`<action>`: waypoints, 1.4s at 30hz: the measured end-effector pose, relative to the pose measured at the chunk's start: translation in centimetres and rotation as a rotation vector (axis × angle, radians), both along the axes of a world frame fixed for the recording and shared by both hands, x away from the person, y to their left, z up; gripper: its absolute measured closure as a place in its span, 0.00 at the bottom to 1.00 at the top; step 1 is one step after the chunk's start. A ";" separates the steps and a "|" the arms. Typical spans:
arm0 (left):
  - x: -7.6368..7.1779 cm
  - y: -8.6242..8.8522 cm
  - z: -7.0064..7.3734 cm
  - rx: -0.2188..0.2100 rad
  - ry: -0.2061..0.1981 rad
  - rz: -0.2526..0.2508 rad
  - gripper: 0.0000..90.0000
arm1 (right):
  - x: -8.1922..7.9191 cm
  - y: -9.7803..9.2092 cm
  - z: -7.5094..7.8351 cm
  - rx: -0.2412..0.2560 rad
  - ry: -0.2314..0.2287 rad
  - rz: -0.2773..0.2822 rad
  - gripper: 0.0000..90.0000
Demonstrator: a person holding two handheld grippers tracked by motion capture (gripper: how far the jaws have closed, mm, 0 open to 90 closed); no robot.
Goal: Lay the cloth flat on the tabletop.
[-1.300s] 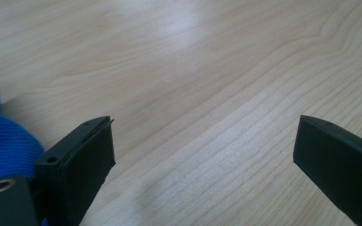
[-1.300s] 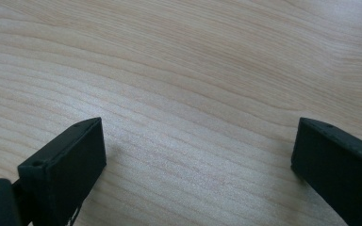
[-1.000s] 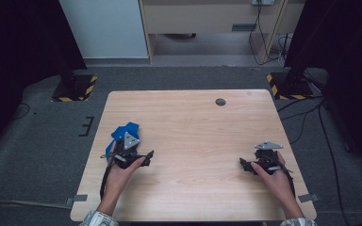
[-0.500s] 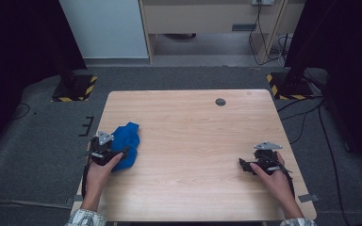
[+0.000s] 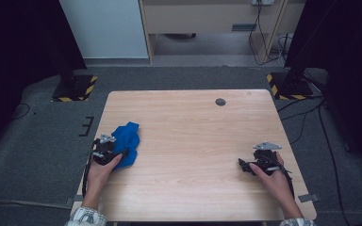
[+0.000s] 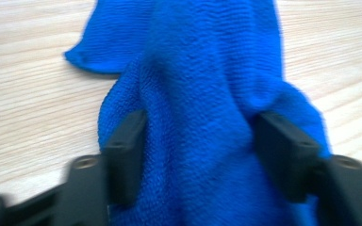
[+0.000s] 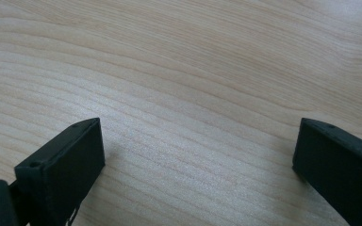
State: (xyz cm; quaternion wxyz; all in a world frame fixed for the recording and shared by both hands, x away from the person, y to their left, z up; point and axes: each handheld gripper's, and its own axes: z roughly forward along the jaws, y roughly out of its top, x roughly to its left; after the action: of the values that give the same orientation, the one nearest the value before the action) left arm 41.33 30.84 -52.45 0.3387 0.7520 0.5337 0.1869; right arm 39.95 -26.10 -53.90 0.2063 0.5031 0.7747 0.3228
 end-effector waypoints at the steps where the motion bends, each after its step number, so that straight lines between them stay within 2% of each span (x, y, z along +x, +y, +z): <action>1: 0.0 0.0 0.0 0.000 0.000 0.000 0.54 | 0.0 0.0 0.0 0.000 0.000 0.000 0.03; 2: -0.1 -0.1 0.1 -0.020 0.007 -0.019 0.62 | 0.0 0.0 0.0 -0.002 -0.001 0.004 0.03; 3: -0.1 -0.1 0.1 -0.020 0.007 -0.019 0.67 | 0.0 0.0 0.0 -0.002 -0.001 0.004 0.03; 4: -0.1 -0.1 0.1 -0.041 0.011 -0.027 0.71 | 0.0 0.0 0.0 -0.002 -0.001 0.004 0.03; 8: 0.0 0.0 0.2 -0.059 0.021 -0.030 0.79 | 0.0 0.0 0.0 -0.002 -0.001 0.003 0.03; 11: -0.2 -0.2 0.6 -0.094 0.024 -0.043 0.83 | 0.0 0.0 0.0 -0.001 0.000 0.006 0.03; 14: -0.4 -1.4 1.3 -0.087 0.003 -0.075 0.83 | 0.0 0.0 0.0 -0.001 0.000 0.006 0.03; 16: -0.6 -3.0 2.1 -0.101 -0.024 -0.109 0.83 | 0.0 0.0 0.0 -0.001 0.000 0.006 0.03; 17: -0.6 -3.0 2.1 -0.101 -0.024 -0.109 0.83 | 0.0 0.0 0.0 -0.001 0.000 0.006 0.03; 18: -0.7 -4.1 2.6 -0.101 -0.039 -0.134 0.83 | 0.0 0.0 0.0 -0.001 0.000 0.006 0.03; 19: -0.7 -4.1 2.6 -0.101 -0.039 -0.134 0.83 | 0.0 0.0 0.0 -0.001 0.000 0.006 0.03; 21: -0.9 -5.2 2.9 -0.096 -0.050 -0.159 0.83 | 0.0 0.0 0.0 0.000 0.000 0.006 0.03; 23: -1.1 -6.4 3.2 -0.127 -0.052 -0.187 0.83 | 0.0 0.0 0.0 -0.001 0.000 0.006 0.03; 24: -1.1 -6.4 3.2 -0.127 -0.052 -0.187 0.83 | 0.0 0.0 0.0 -0.001 0.000 0.006 0.03; 32: -1.5 -9.9 4.6 -0.168 -0.080 -0.258 0.83 | 0.0 0.0 0.0 -0.002 0.000 0.005 0.03; 35: -1.3 -11.4 5.1 -0.146 -0.087 -0.295 0.83 | 0.0 0.1 0.0 -0.001 0.001 0.005 0.02; 37: -1.2 -12.2 5.4 -0.167 -0.087 -0.312 0.83 | 0.0 0.1 0.0 -0.001 0.001 0.005 0.02; 42: -1.0 -14.7 6.0 -0.175 -0.084 -0.363 0.83 | 0.0 0.1 0.0 -0.001 0.002 0.002 0.02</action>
State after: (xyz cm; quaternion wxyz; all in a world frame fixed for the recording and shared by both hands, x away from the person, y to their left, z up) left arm 40.31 16.12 -46.48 0.4529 0.7951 0.3889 0.1066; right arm 40.00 -25.98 -53.92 0.2053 0.5026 0.7755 0.3222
